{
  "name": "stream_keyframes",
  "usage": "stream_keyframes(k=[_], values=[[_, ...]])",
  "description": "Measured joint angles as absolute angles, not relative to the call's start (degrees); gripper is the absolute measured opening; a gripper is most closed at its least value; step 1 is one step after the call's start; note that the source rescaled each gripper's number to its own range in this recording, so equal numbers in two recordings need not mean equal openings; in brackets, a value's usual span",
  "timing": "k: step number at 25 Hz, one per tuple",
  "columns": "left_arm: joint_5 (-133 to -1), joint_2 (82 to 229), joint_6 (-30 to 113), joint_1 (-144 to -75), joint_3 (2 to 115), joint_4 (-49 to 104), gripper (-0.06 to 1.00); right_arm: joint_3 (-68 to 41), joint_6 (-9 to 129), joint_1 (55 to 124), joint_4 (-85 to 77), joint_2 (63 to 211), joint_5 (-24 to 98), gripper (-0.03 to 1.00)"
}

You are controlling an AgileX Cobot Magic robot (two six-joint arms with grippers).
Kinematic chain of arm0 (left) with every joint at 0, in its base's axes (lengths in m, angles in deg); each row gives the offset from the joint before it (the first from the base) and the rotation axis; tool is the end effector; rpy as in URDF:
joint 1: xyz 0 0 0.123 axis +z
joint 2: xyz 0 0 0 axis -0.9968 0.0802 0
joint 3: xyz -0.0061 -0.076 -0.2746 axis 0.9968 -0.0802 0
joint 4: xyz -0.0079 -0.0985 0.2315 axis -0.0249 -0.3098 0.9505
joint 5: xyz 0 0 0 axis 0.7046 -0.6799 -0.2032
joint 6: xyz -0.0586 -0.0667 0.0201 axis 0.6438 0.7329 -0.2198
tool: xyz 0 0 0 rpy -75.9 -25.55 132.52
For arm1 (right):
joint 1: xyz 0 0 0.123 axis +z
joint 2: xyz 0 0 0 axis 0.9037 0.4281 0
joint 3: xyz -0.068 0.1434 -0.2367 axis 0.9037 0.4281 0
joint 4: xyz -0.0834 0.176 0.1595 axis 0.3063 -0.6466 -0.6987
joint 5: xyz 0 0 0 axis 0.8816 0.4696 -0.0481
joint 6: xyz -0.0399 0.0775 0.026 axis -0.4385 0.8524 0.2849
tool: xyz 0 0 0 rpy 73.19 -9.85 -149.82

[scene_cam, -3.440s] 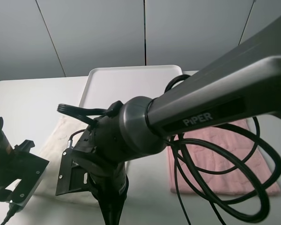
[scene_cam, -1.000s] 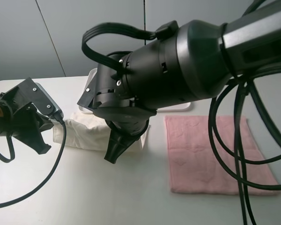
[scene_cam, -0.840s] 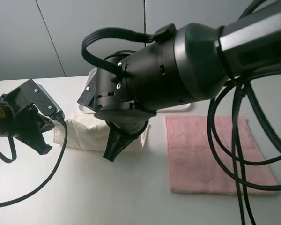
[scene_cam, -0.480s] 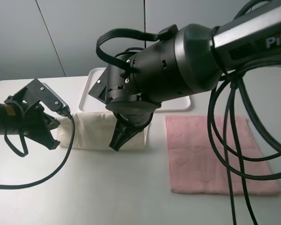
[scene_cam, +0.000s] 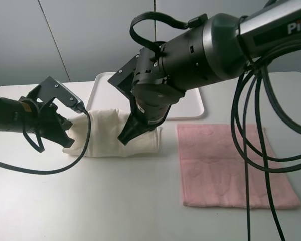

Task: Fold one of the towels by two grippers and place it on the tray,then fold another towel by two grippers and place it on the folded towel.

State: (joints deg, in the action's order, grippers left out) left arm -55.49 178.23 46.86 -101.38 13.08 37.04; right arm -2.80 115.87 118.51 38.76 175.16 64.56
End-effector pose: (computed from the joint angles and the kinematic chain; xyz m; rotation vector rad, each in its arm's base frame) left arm 0.2710 -0.0768 0.1322 0.8524 2.2810 0.0827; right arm 0.2518 0.2918 0.1607 -1.0292 2.4310 -0.1609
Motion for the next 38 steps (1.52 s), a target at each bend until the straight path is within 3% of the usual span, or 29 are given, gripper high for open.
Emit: stream_keyframes(k=[4, 6, 8, 13, 16, 21, 27, 34, 38], values=[[-55.84, 178.93, 46.86, -101.38, 13.08, 36.74, 0.01, -2.8, 116.23, 118.51, 39.17, 176.31, 63.9, 0.0], [-55.84, 178.93, 46.86, -101.26, 13.08, 36.26, 0.06, -2.8, 117.01, 118.51, 39.54, 177.32, 63.8, 0.03], [-55.61, 178.93, 46.86, -100.47, 13.08, 35.5, 0.2, -2.8, 118.37, 118.51, 41.45, 178.26, 63.8, 0.17], [-54.85, 178.93, 46.86, -96.32, 13.08, 28.1, 0.82, -2.8, 126.61, 118.51, 47.61, 178.52, 63.67, 0.74], [-55.28, 178.93, 46.96, -94.69, 13.08, 26.0, 0.98, -2.8, 129.17, 118.51, 48.45, 178.52, 64.23, 0.92], [-59.7, 178.93, 46.96, -94.59, 14.63, 21.81, 1.0, -3.37, 128.44, 117.38, 43.75, 178.52, 68.41, 0.98], [-75.39, 180.68, 50.44, -94.33, 24.0, 20.15, 1.0, -7.46, 111.02, 111.2, 20.98, 178.52, 69.35, 0.98], [-94.45, 190.57, 70.98, -93.5, 35.95, 35.14, 0.91, -7.79, 105.44, 110.45, 16.91, 178.52, 72.67, 0.98], [-96.63, 192.3, 74.51, -93.5, 37.73, 37.92, 0.91, -7.79, 104.45, 110.45, 16.56, 178.52, 73.05, 0.98]])
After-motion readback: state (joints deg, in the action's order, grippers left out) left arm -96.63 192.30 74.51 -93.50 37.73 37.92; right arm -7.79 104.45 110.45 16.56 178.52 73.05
